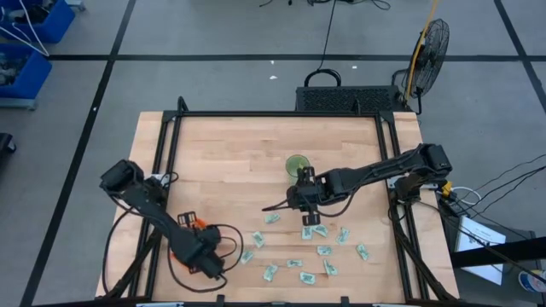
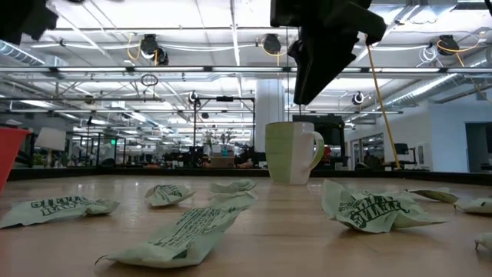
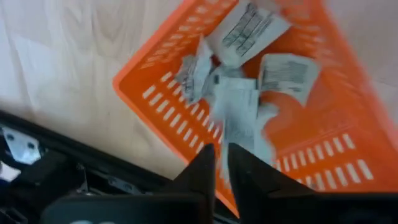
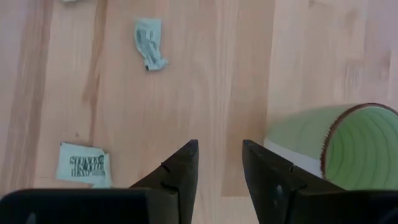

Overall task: Pick and place Stevia / Truvia into bins
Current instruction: Put the light green stevia packet into the orange basket

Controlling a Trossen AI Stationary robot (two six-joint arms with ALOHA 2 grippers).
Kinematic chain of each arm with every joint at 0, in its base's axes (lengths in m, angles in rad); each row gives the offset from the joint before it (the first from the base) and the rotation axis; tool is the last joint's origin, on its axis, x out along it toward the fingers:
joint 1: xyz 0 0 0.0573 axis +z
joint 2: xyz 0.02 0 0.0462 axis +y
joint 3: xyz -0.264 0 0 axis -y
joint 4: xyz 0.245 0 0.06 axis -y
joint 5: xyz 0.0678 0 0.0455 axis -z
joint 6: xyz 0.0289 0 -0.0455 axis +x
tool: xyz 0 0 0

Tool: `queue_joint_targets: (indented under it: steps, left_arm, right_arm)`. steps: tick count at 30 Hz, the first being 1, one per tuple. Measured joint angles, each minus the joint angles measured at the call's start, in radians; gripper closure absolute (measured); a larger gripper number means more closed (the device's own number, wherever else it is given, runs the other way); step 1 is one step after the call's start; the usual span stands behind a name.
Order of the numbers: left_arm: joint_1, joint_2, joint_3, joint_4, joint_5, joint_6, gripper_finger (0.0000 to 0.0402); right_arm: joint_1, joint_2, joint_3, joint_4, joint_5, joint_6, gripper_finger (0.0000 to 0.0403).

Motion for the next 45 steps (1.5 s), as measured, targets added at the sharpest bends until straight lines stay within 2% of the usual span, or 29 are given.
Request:
queue_joint_targets:
  steps: [7, 13, 15, 18, 20, 23, 29, 38, 45]
  left_arm:
    - [0.047, 0.0, -0.003, 0.012, 0.025, 0.046, 0.0275]
    - [0.102, 0.0, 0.086, 0.012, 0.021, 0.165, 0.0266]
    - [0.127, 0.0, 0.124, 0.013, -0.008, 0.182, 0.0266]
    - [0.161, -0.001, 0.158, 0.036, -0.114, 0.177, 0.0266]
    - [0.188, -0.001, 0.157, 0.099, -0.15, 0.169, 0.0266]
    - [0.224, 0.0, 0.134, 0.249, -0.137, 0.204, 0.0266]
    - [0.249, 0.014, 0.045, 0.611, -0.057, 0.435, 0.0266]
    - [0.262, 0.054, -0.099, 0.71, -0.056, 0.443, 0.0266]
    - [0.259, 0.06, -0.161, 0.959, -0.006, 0.526, 0.0266]
  right_arm:
    - [0.0, 0.0, -0.01, 0.026, 0.0, -0.016, 0.0287]
    - [0.0, 0.0, -0.01, 0.021, 0.0, -0.015, 0.0287]
    - [0.0, 0.0, -0.01, 0.012, 0.0, 0.003, 0.0287]
    - [0.0, 0.0, -0.01, -0.018, -0.002, 0.025, 0.0287]
    - [0.0, 0.0, -0.01, -0.047, -0.002, 0.047, 0.0287]
    - [0.0, 0.0, -0.01, -0.093, -0.002, 0.106, 0.0287]
    - [0.0, 0.0, -0.01, -0.158, -0.002, 0.208, 0.0287]
    - [0.0, 0.0, -0.01, -0.162, -0.001, 0.214, 0.0287]
    - [0.0, 0.0, -0.01, -0.161, -0.001, 0.209, 0.0287]
